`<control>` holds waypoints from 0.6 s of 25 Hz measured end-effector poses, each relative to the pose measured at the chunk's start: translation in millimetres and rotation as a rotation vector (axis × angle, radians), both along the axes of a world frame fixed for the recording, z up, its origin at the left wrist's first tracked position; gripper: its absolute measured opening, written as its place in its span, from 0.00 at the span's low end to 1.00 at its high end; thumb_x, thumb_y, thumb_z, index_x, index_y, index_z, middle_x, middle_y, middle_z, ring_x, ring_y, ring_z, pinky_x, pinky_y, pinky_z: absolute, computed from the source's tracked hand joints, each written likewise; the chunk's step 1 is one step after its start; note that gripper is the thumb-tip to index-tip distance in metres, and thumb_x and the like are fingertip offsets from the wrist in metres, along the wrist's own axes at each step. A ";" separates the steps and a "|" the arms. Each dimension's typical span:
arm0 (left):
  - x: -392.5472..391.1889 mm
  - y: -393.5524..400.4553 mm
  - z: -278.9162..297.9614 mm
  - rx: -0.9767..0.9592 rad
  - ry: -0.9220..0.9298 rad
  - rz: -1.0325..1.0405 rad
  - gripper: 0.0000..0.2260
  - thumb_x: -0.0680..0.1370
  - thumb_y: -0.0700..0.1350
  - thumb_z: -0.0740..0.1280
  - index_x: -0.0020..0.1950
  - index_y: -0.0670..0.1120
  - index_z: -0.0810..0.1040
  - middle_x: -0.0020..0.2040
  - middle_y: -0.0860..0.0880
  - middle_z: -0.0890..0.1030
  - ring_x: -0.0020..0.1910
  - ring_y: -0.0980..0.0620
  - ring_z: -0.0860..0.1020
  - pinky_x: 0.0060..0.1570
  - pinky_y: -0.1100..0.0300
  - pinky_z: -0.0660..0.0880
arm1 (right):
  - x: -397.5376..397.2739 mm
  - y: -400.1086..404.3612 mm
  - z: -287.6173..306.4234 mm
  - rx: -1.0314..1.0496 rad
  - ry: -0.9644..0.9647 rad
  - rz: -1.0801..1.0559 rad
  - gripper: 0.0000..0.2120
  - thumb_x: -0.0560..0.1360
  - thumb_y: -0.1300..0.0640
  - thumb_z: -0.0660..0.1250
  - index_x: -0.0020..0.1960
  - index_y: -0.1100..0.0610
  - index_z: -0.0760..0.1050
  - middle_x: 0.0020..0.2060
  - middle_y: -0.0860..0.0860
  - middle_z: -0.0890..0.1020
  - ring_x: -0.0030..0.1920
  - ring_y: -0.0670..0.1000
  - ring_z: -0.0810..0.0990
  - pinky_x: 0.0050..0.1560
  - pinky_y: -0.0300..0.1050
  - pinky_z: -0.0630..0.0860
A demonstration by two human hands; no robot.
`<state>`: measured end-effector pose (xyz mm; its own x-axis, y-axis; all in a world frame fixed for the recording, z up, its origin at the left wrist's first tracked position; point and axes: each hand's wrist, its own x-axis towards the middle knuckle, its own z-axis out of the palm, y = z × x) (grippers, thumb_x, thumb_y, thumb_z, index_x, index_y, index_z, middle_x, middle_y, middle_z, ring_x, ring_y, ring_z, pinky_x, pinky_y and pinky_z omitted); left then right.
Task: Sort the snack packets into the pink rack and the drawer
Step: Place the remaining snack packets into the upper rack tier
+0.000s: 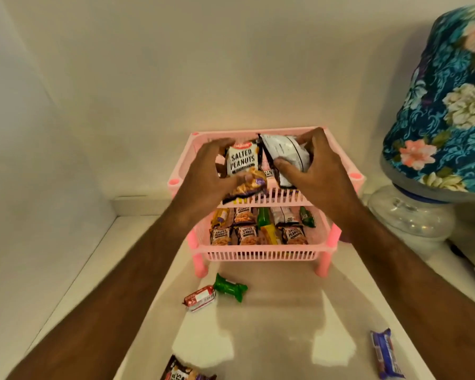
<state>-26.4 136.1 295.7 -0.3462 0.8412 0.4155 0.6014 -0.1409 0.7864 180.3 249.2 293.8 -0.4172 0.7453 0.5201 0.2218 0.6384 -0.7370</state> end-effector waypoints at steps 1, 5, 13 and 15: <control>-6.9 12.4 9.7 0.004 0.027 0.007 0.32 0.71 0.52 0.79 0.71 0.55 0.70 0.65 0.52 0.75 0.56 0.56 0.80 0.47 0.62 0.81 | -6.3 9.7 8.4 0.018 -0.006 -0.014 0.21 0.73 0.40 0.73 0.57 0.45 0.65 0.45 0.44 0.82 0.38 0.41 0.85 0.32 0.43 0.83; -33.0 66.1 29.5 -0.037 0.064 0.034 0.32 0.70 0.50 0.80 0.71 0.51 0.72 0.62 0.49 0.76 0.53 0.53 0.82 0.48 0.60 0.82 | -36.9 55.2 27.3 0.058 -0.097 -0.079 0.22 0.75 0.40 0.71 0.58 0.50 0.65 0.45 0.43 0.80 0.39 0.43 0.84 0.33 0.43 0.81; -78.9 158.7 16.4 -0.185 0.171 0.092 0.30 0.70 0.43 0.80 0.69 0.45 0.72 0.61 0.46 0.78 0.54 0.51 0.80 0.47 0.62 0.78 | -95.3 152.9 21.0 -0.032 -0.432 -0.070 0.25 0.77 0.43 0.69 0.60 0.57 0.62 0.54 0.57 0.82 0.47 0.57 0.82 0.41 0.50 0.78; -89.4 172.9 8.2 -0.236 0.173 0.072 0.30 0.70 0.43 0.80 0.69 0.46 0.72 0.57 0.48 0.78 0.47 0.55 0.80 0.38 0.69 0.75 | -109.0 171.0 14.8 -0.055 -0.538 -0.058 0.30 0.76 0.43 0.70 0.66 0.60 0.61 0.58 0.59 0.80 0.53 0.59 0.82 0.43 0.49 0.77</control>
<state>-115.8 309.0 303.8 -0.3500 0.8973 0.2691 0.7311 0.0820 0.6773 71.3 420.2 308.6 -0.5712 0.7950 0.2042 0.6105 0.5777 -0.5418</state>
